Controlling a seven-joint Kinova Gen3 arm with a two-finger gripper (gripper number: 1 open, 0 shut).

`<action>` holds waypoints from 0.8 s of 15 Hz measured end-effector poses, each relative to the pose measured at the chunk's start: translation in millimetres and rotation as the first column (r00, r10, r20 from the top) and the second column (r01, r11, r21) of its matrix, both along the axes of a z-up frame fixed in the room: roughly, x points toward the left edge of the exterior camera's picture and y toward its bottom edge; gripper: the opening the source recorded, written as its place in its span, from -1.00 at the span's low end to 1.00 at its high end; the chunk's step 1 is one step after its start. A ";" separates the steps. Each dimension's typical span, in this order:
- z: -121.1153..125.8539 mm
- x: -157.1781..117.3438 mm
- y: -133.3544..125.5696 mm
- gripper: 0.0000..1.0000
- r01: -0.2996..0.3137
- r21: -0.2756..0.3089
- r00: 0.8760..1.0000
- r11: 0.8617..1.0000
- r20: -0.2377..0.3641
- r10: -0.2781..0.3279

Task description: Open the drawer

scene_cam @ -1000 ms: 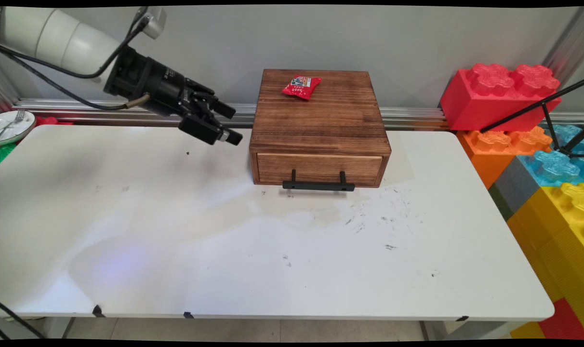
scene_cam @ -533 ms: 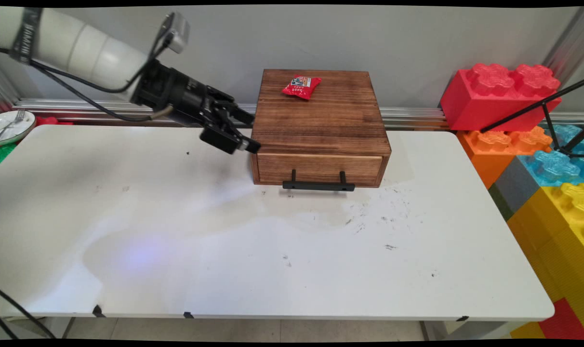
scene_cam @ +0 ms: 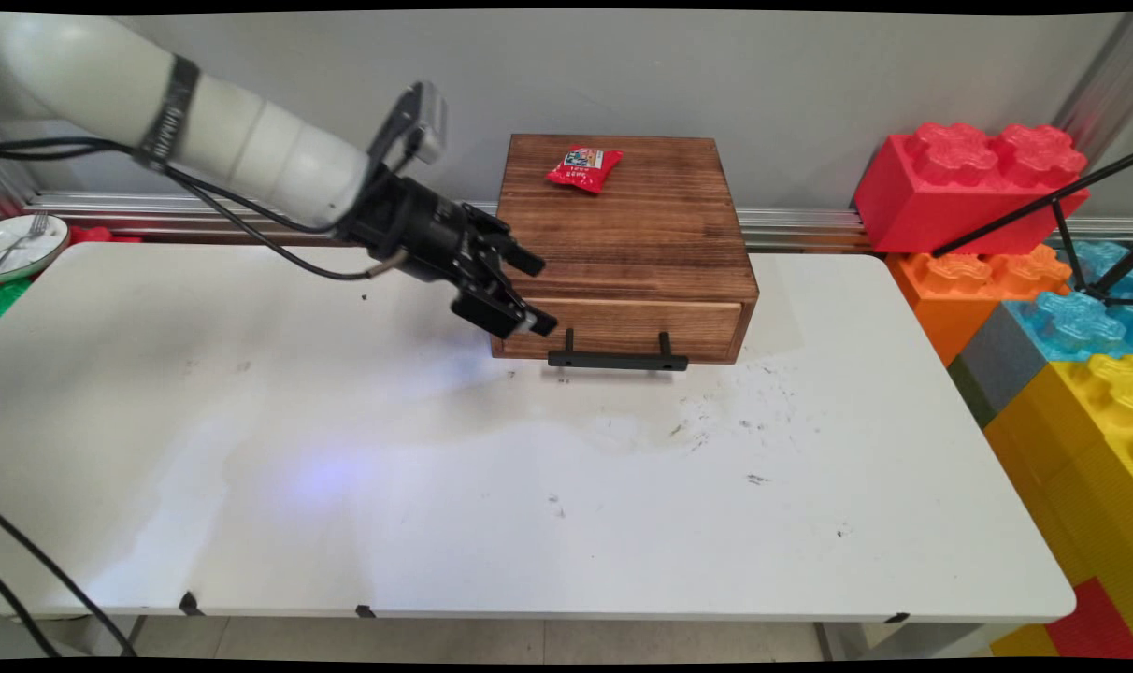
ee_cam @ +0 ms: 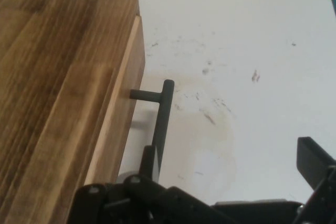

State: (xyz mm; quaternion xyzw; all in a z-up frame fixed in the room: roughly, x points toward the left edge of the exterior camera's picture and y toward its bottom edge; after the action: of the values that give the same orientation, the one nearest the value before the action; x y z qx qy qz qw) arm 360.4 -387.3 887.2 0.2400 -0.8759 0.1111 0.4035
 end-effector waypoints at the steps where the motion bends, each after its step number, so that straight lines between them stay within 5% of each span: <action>1: -5.4 -6.3 -4.1 1.00 0.003 0.000 1.000 1.000 0.009 -0.003; 12: -39.5 -72.0 -49.6 1.00 0.024 0.028 0.986 0.999 0.164 -0.028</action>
State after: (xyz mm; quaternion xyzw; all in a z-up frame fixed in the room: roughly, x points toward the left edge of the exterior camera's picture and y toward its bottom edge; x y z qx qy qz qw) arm 288.5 -436.9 847.7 0.2235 -0.9107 0.1139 0.3281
